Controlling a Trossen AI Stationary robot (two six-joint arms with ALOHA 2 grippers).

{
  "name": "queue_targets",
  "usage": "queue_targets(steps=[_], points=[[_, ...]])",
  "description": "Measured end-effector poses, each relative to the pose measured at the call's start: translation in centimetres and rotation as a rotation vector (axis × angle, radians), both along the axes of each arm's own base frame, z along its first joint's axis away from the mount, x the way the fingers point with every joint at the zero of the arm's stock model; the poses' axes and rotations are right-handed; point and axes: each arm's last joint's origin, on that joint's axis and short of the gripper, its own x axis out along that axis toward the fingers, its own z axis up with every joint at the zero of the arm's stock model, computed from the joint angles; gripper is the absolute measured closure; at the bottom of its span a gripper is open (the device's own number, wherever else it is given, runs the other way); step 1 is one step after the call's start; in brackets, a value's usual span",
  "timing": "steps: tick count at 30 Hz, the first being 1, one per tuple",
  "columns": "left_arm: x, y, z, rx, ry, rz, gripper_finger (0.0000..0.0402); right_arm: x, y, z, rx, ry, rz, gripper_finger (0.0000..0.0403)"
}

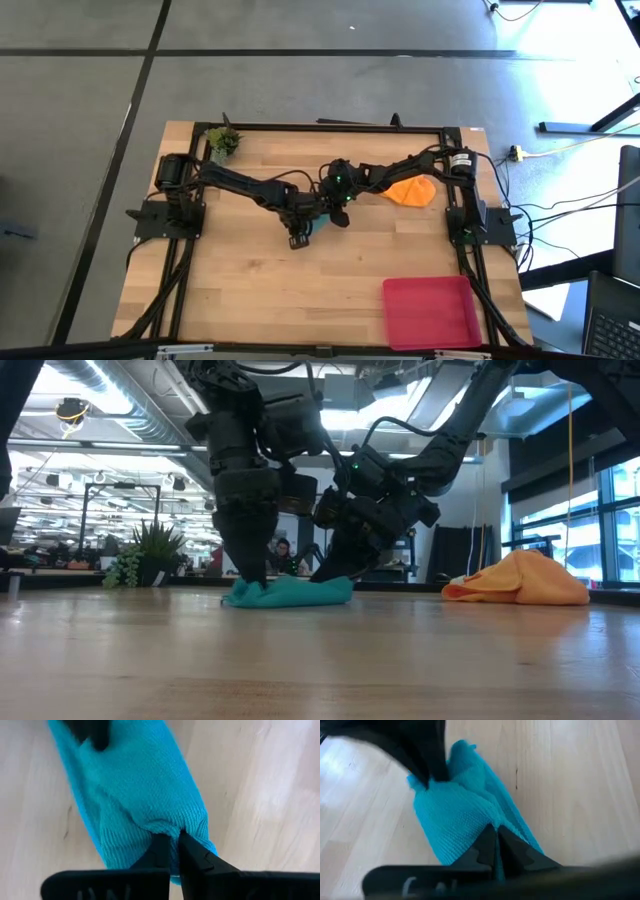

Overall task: Roll microfiber towels into tight, uniform cylinder then place into a basket
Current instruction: Roll the blue microfiber cloth

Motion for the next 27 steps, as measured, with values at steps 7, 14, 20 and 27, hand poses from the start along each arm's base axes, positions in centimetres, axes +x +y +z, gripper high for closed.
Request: queue_targets(steps=[7, 14, 20, 27], points=[[-0.6, 0.0, 1.7, 0.024, -0.018, 0.022, 0.0398, 0.0, 0.0, 0.0, 0.006, 0.0, -0.002, 0.0388], [-1.2, 0.1, 2.6, 0.052, -0.004, 0.045, 0.0398, 0.0, 0.0, 0.0, 0.007, 0.001, -0.003, 0.0388], [-1.3, 0.1, 3.8, 0.05, -0.037, 0.045, 0.0398, 0.0, 0.0, 0.0, 0.006, 0.0, -0.003, 0.0388], [-1.1, 0.0, 3.6, 0.055, -0.034, 0.12, 0.0388, 0.0, 0.0, 0.0, 0.006, -0.001, -0.003, 0.0388]])
